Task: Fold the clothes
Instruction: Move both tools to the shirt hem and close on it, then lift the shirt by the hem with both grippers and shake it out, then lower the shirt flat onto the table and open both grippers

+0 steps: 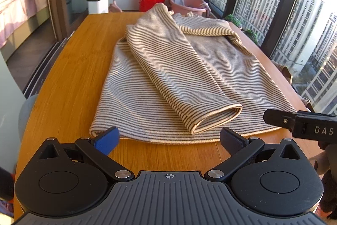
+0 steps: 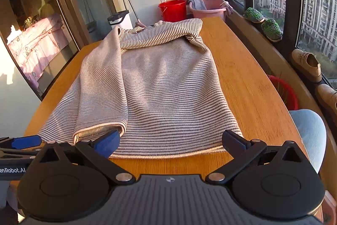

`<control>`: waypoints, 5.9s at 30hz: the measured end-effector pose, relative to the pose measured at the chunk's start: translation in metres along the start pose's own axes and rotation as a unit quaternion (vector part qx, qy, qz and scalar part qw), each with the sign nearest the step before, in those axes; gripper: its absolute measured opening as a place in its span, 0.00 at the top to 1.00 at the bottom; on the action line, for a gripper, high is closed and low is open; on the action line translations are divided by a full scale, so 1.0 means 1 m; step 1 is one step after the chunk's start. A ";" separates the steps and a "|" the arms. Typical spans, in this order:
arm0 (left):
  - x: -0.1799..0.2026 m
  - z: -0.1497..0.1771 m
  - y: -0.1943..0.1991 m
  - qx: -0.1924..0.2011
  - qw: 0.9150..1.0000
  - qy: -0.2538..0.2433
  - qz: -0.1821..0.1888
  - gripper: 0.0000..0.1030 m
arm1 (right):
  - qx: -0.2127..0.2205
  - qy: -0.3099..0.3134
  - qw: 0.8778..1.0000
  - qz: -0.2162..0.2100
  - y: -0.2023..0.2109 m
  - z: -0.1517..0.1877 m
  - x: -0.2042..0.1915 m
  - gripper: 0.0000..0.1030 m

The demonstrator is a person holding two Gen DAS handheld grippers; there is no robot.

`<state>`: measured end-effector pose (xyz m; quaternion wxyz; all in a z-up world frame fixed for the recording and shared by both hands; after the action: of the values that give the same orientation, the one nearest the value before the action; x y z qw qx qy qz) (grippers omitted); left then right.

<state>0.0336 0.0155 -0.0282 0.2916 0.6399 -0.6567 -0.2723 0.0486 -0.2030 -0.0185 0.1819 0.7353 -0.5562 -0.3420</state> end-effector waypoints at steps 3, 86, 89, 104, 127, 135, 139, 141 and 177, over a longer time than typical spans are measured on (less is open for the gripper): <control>0.002 -0.006 -0.006 0.009 1.000 -0.013 0.001 0.00 | 0.005 -0.007 1.000 -0.026 -0.008 -0.017 0.004 0.00; -0.083 -0.155 -0.073 0.066 0.995 0.012 0.069 0.02 | -0.048 0.399 0.908 -0.117 0.014 -0.084 -0.010 0.87; -0.075 -0.173 -0.087 0.064 0.996 0.002 0.060 0.02 | -0.022 0.372 0.922 -0.104 0.017 -0.103 0.000 0.74; -0.031 -0.218 -0.228 -0.043 0.998 -0.039 -0.037 0.33 | -0.019 0.185 0.982 0.030 -0.243 -0.212 -0.009 0.48; -0.052 -0.191 0.125 0.335 0.938 -0.074 0.055 0.82 | 0.435 0.273 0.857 -0.035 0.179 -0.207 -0.035 1.00; -0.040 -0.153 0.129 0.320 0.943 -0.077 0.046 0.83 | 0.301 0.337 0.887 -0.089 0.136 -0.120 -0.052 0.42; -0.048 -0.149 0.114 0.307 0.948 -0.074 0.044 0.83 | 0.191 0.363 0.904 -0.120 0.064 -0.062 -0.063 0.41; -0.052 -0.151 0.112 0.307 0.948 -0.070 0.048 0.83 | 0.159 0.381 0.905 -0.108 0.028 -0.043 -0.069 0.42; -0.033 -0.108 0.272 0.482 0.863 -0.121 0.090 0.82 | 0.357 0.290 0.876 -0.148 0.244 -0.138 -0.049 0.93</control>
<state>-0.0722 0.0595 0.2433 -0.1116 0.6007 -0.7911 0.0298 -0.0303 -0.2490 0.2511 0.0077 0.8903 -0.4473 0.0852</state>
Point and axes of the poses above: each gripper's, at about its wrist camera, not at the fingertips, and y roughly against the way its jaws point, x to its right, z to its underside, the point moved 2 cm from there along -y, roughly the way its jaws point, and after that the axes turned 6 degrees about -z, right-handed, at the moved point
